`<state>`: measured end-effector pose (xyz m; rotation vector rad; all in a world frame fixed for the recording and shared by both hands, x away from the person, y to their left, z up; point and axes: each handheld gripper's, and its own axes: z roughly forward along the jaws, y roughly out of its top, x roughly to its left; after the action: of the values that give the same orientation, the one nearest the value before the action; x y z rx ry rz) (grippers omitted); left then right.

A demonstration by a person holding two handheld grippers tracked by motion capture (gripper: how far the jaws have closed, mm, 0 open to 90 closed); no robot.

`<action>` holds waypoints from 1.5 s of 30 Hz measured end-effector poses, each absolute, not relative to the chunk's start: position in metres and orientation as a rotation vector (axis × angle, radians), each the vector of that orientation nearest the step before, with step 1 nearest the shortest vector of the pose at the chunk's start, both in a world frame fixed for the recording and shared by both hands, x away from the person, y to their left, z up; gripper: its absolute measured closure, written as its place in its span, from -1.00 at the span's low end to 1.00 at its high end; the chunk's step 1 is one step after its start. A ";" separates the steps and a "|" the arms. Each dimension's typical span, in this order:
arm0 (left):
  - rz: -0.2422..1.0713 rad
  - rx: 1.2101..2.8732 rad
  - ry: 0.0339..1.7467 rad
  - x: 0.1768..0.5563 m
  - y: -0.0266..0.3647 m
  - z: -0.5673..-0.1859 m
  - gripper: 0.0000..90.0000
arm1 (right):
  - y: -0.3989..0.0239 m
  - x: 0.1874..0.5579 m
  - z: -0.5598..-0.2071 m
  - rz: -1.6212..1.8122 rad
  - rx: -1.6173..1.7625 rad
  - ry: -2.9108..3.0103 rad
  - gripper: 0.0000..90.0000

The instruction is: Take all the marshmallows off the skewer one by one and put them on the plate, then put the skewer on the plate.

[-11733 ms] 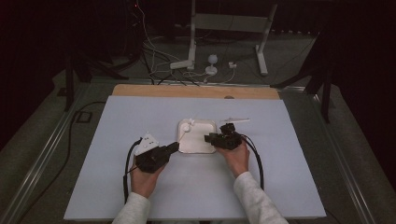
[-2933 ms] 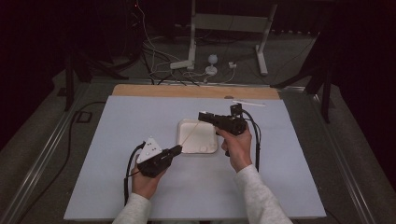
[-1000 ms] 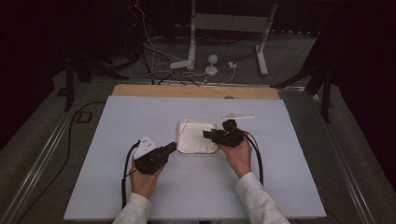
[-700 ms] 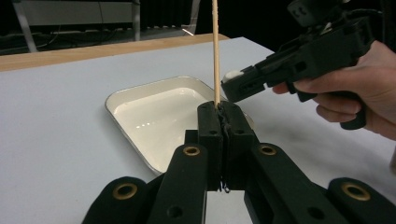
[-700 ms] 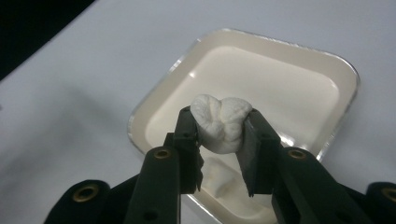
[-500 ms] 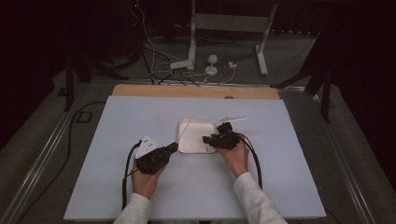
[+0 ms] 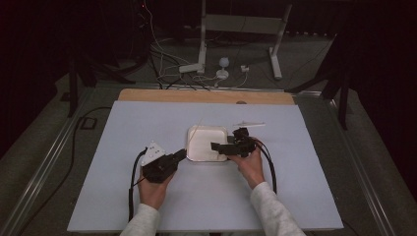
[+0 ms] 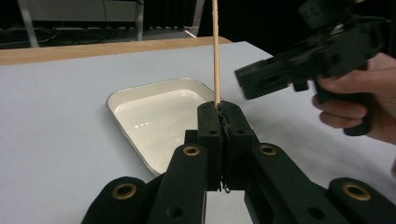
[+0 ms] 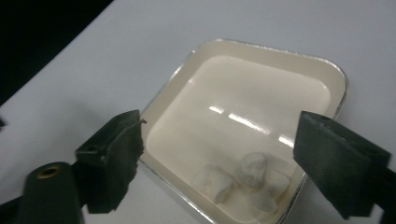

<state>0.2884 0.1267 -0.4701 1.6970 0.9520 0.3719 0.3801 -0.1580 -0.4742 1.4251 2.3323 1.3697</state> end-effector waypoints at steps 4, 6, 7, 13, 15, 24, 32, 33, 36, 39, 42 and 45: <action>0.362 1.687 0.967 0.293 0.122 -0.468 0.98 | -0.164 0.375 -0.466 1.411 1.393 2.333 -0.76; 0.360 1.681 0.969 0.295 0.120 -0.467 0.98 | -0.166 0.372 -0.463 1.418 1.358 2.335 -0.76; 0.361 1.680 0.970 0.295 0.118 -0.466 0.98 | -0.167 0.371 -0.461 1.426 1.349 2.338 -0.77; 0.365 1.650 1.011 0.302 0.113 -0.462 0.98 | -0.172 0.362 -0.455 1.466 1.294 2.342 -0.82; 0.368 1.647 1.025 0.304 0.111 -0.461 0.98 | -0.173 0.359 -0.453 1.474 1.280 2.340 -0.83; 0.379 1.657 1.060 0.312 0.106 -0.462 0.98 | -0.191 0.347 -0.450 1.491 1.232 2.332 -0.91; 0.377 1.670 1.089 0.323 0.097 -0.464 0.98 | -0.214 0.333 -0.449 1.521 1.186 2.274 -0.92; 0.375 1.674 1.095 0.324 0.096 -0.464 0.98 | -0.217 0.331 -0.449 1.530 1.179 2.262 -0.92; 0.373 1.681 1.110 0.327 0.093 -0.467 0.98 | -0.227 0.324 -0.449 1.519 1.164 2.246 -0.92; 0.373 1.696 1.130 0.331 0.088 -0.471 0.98 | -0.237 0.317 -0.449 1.502 1.160 2.230 -0.92; 0.370 1.708 1.145 0.334 0.084 -0.476 0.98 | -0.246 0.310 -0.450 1.505 1.161 2.209 -0.92; 0.370 1.724 1.154 0.337 0.079 -0.481 0.98 | -0.255 0.303 -0.451 1.513 1.171 2.192 -0.92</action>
<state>0.3366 0.0791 -0.4808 1.7243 1.1536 0.3700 0.3032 -0.2546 -0.4508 1.1711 2.1919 1.5126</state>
